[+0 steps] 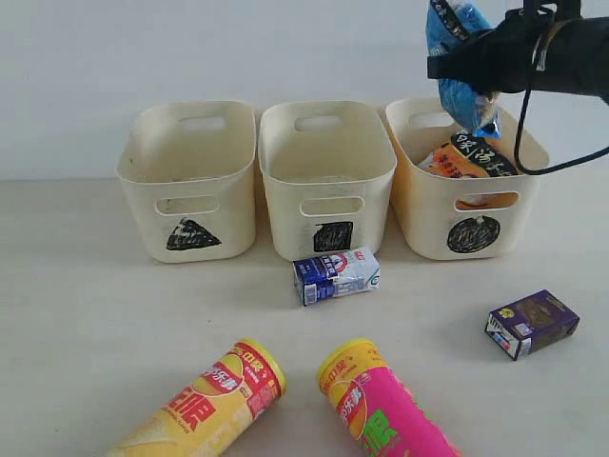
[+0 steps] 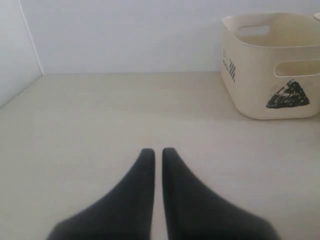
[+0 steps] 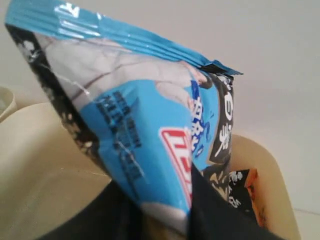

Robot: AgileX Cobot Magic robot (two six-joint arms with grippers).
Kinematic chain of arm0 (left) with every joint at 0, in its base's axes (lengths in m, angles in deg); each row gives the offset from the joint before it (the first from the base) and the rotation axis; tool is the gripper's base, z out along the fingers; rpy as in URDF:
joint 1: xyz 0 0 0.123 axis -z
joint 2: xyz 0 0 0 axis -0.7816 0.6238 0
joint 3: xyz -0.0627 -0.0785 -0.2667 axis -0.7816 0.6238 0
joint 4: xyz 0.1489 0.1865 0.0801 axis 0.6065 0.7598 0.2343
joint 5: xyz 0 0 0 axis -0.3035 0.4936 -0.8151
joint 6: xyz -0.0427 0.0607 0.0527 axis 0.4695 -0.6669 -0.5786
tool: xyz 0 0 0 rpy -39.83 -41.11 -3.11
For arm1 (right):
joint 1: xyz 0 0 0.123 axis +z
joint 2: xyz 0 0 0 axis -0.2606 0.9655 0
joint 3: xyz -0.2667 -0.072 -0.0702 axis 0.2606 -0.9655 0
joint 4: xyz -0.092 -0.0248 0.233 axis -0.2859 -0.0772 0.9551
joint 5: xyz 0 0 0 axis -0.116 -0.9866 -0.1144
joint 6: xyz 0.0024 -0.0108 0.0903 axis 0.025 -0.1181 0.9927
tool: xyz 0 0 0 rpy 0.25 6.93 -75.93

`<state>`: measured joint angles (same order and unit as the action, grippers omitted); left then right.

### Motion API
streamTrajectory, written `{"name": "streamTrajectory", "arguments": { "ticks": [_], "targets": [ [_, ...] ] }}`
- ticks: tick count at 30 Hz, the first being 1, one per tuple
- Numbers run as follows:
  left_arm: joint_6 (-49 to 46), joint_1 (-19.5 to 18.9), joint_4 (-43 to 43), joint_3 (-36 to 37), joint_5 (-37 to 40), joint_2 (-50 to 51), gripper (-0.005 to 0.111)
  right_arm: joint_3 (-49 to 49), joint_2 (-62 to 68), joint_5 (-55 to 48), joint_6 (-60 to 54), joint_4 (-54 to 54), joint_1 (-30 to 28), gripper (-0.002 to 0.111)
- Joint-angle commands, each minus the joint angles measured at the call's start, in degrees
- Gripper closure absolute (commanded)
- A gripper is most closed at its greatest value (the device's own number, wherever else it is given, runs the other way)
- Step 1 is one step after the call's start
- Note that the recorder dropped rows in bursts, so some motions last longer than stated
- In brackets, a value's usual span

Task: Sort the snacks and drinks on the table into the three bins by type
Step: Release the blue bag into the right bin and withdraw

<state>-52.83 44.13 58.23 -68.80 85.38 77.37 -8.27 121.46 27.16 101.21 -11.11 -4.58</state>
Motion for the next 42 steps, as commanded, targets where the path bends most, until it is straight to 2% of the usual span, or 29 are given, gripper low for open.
{"name": "streamTrajectory", "arguments": {
  "ticks": [1, 9, 12, 14, 15, 20, 21, 23, 28, 30, 42],
  "targets": [
    [0.35, -0.01, -0.25, 0.20, -0.07, -0.22, 0.102, 2.99, 2.89, 0.02, 8.27, 0.16, -0.81, 0.108],
    [0.35, -0.01, -0.25, 0.20, -0.07, -0.22, 0.102, 6.74, 9.22, -0.35, 25.04, 0.16, -0.81, 0.108],
    [0.35, -0.01, -0.25, 0.20, -0.07, -0.22, 0.102, 7.69, 11.44, -0.20, 26.09, 0.16, -0.81, 0.108],
    [0.35, -0.01, -0.25, 0.20, -0.07, -0.22, 0.102, 7.69, 12.38, 0.88, 26.09, 0.16, -0.81, 0.096],
    [0.35, -0.01, -0.25, 0.20, -0.07, -0.22, 0.102, 7.69, 12.61, 1.31, 26.09, 0.16, -0.81, 0.083],
    [0.35, -0.01, -0.25, 0.20, -0.07, -0.22, 0.102, 7.69, 12.59, 2.06, 23.13, 0.16, -0.81, 0.044],
    [0.35, -0.01, -0.25, 0.20, -0.07, -0.22, 0.102, 7.69, 12.59, 2.06, 22.60, 0.16, -0.81, 0.038],
    [0.35, -0.01, -0.25, 0.20, -0.07, -0.22, 0.102, 7.69, 12.59, 1.76, 21.62, 0.16, -0.81, 0.034],
    [0.35, -0.01, -0.25, 0.20, -0.07, -0.22, 0.102, 7.69, 11.02, -2.57, 16.87, 0.16, -0.81, 0.034],
    [0.35, -0.01, -0.25, 0.20, -0.07, -0.22, 0.102, 7.69, 9.45, -4.96, 13.37, 0.16, -0.81, 0.039],
    [0.35, -0.01, -0.25, 0.20, -0.07, -0.22, 0.102, 7.69, -2.09, -26.84, -3.99, -0.19, -0.81, 0.108]
  ]
}}
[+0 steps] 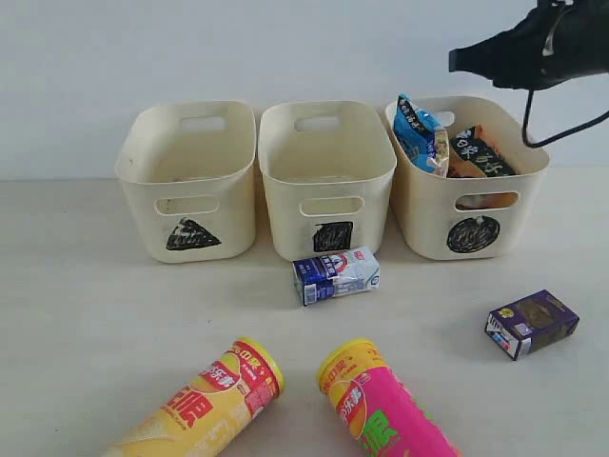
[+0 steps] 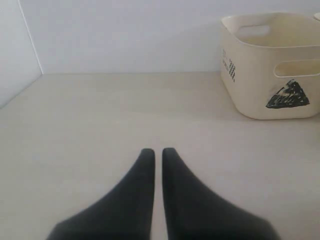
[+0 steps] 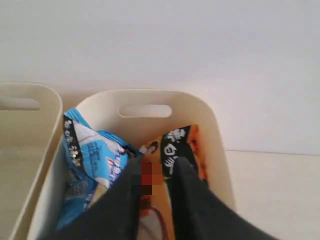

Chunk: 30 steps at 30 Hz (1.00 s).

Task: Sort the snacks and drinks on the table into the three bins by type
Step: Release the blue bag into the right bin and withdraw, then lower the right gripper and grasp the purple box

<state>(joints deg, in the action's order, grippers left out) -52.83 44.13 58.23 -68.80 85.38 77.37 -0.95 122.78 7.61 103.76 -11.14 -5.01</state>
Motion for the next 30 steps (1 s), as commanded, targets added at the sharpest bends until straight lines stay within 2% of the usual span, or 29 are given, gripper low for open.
{"name": "streamTrajectory", "arguments": {
  "ticks": [1, 10, 17, 21, 25, 30],
  "targets": [
    [0.35, -0.01, -0.25, 0.20, -0.07, -0.22, 0.102, 0.37, -4.02, -9.52, -8.21, -0.17, -0.37, 0.108],
    [0.35, -0.01, -0.25, 0.20, -0.07, -0.22, 0.102, 0.37, -7.78, -34.15, -32.45, 3.55, -0.26, 0.108],
    [0.35, -0.01, -0.25, 0.20, -0.07, -0.22, 0.102, 0.37, -7.78, -50.19, -42.93, 12.89, -0.41, 0.108],
    [0.35, -0.01, -0.25, 0.20, -0.07, -0.22, 0.102, 0.26, -7.78, -53.50, -48.96, 24.89, -2.89, 0.108],
    [0.35, -0.01, -0.25, 0.20, -0.07, -0.22, 0.102, -1.48, -7.78, -55.37, -59.00, 44.50, -10.19, 0.108],
    [0.35, -0.01, -0.25, 0.20, -0.07, -0.22, 0.102, -6.20, -7.78, -55.39, -65.06, 45.58, -11.32, 0.108]
  ]
}}
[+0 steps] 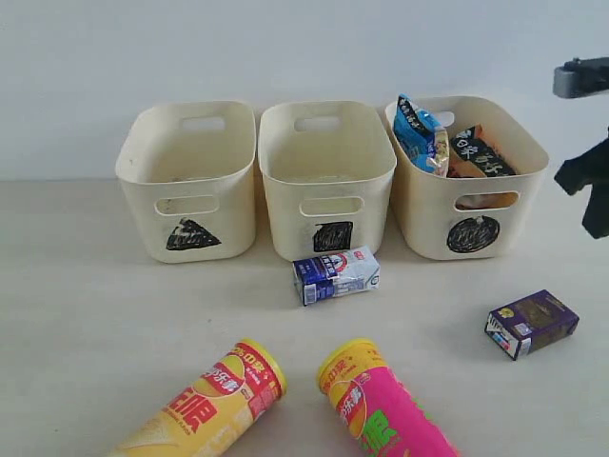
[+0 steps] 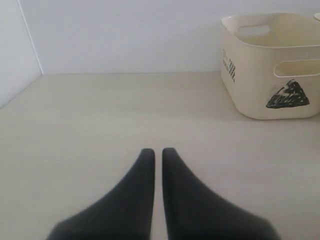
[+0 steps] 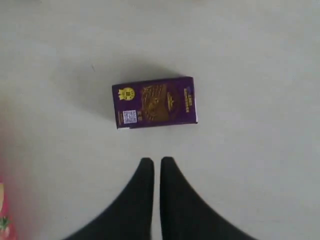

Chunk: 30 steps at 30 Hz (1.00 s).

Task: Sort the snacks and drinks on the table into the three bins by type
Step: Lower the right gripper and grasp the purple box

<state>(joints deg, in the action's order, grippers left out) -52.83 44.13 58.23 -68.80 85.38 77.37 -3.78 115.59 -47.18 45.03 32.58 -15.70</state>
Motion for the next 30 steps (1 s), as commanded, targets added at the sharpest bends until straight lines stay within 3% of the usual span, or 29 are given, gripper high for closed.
{"name": "streamTrajectory", "arguments": {
  "ticks": [1, 4, 7, 10, 12, 19, 30],
  "targets": [
    [0.35, -0.01, -0.25, 0.20, -0.07, -0.22, 0.102, -4.38, -0.59, -0.60, -8.57, 2.01, -0.38, 0.108],
    [0.35, -0.01, -0.25, 0.20, -0.07, -0.22, 0.102, -6.60, -0.30, 0.23, -18.40, 2.28, 0.79, 0.106],
    [0.35, -0.01, -0.25, 0.20, -0.07, -0.22, 0.102, -8.21, 0.26, 2.01, -35.37, 2.86, 1.75, 0.093],
    [0.35, -0.01, -0.25, 0.20, -0.07, -0.22, 0.102, -8.54, 1.93, 1.20, -65.66, 6.37, 1.84, 0.061],
    [0.35, -0.01, -0.25, 0.20, -0.07, -0.22, 0.102, -8.54, 4.08, 3.67, -71.37, 6.37, 1.84, 0.049],
    [0.35, -0.01, -0.25, 0.20, -0.07, -0.22, 0.102, -8.54, 10.53, 12.30, -80.56, 6.01, 1.97, 0.047],
    [0.35, -0.01, -0.25, 0.20, -0.07, -0.22, 0.102, -8.54, 15.19, 17.99, -79.16, -0.91, 6.41, 0.047]
  ]
}}
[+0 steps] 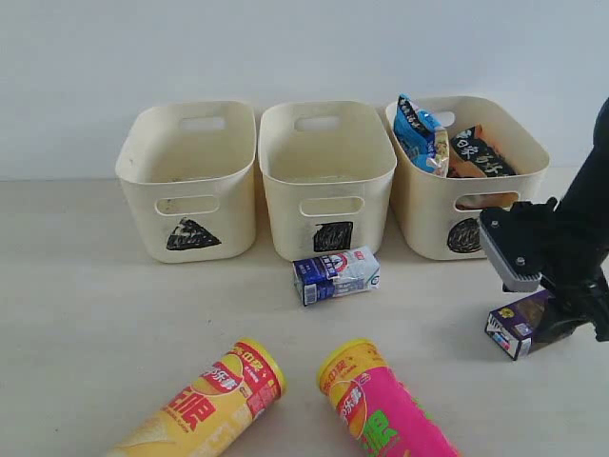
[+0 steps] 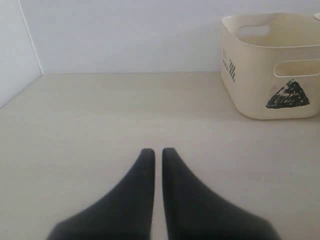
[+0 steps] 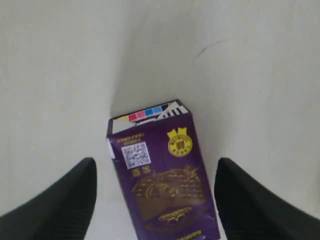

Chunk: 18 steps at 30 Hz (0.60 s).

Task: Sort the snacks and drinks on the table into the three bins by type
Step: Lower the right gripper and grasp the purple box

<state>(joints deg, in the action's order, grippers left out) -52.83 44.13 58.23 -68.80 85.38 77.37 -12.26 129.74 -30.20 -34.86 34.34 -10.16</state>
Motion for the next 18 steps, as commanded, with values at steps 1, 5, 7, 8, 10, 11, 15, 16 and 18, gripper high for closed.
{"name": "streamTrajectory", "arguments": {
  "ticks": [1, 5, 7, 8, 10, 11, 15, 16, 18],
  "targets": [
    [0.35, -0.01, -0.25, 0.20, -0.07, -0.22, 0.102, -0.05, 1.49, 1.16, 0.73, -2.93, 0.86, 0.047],
    [0.35, -0.01, -0.25, 0.20, -0.07, -0.22, 0.102, -0.05, 1.75, 2.62, 1.10, -4.69, 0.86, 0.047],
    [0.35, -0.01, -0.25, 0.20, -0.07, -0.22, 0.102, -0.05, 1.87, 3.39, 1.10, -4.69, 0.86, 0.047],
    [0.35, -0.01, -0.25, 0.20, -0.07, -0.22, 0.102, -0.05, 2.13, 3.86, 1.10, -4.69, 0.86, 0.047],
    [0.35, -0.01, -0.25, 0.20, -0.07, -0.22, 0.102, -0.05, 2.76, 4.59, 1.10, -4.69, 0.86, 0.047],
    [0.35, -0.01, -0.25, 0.20, -0.07, -0.22, 0.102, -0.05, 3.02, 5.08, 1.10, -4.85, 0.86, 0.047],
    [0.35, -0.01, -0.25, 0.20, -0.07, -0.22, 0.102, -0.05, 4.37, 6.03, 0.83, -5.07, 0.86, 0.047],
    [0.35, -0.01, -0.25, 0.20, -0.07, -0.22, 0.102, -0.05, 4.67, 6.75, 0.83, -5.07, 0.86, 0.047],
    [0.35, -0.01, -0.25, 0.20, -0.07, -0.22, 0.102, -0.05, 4.96, 7.61, 0.83, -5.07, 0.86, 0.047]
  ]
}}
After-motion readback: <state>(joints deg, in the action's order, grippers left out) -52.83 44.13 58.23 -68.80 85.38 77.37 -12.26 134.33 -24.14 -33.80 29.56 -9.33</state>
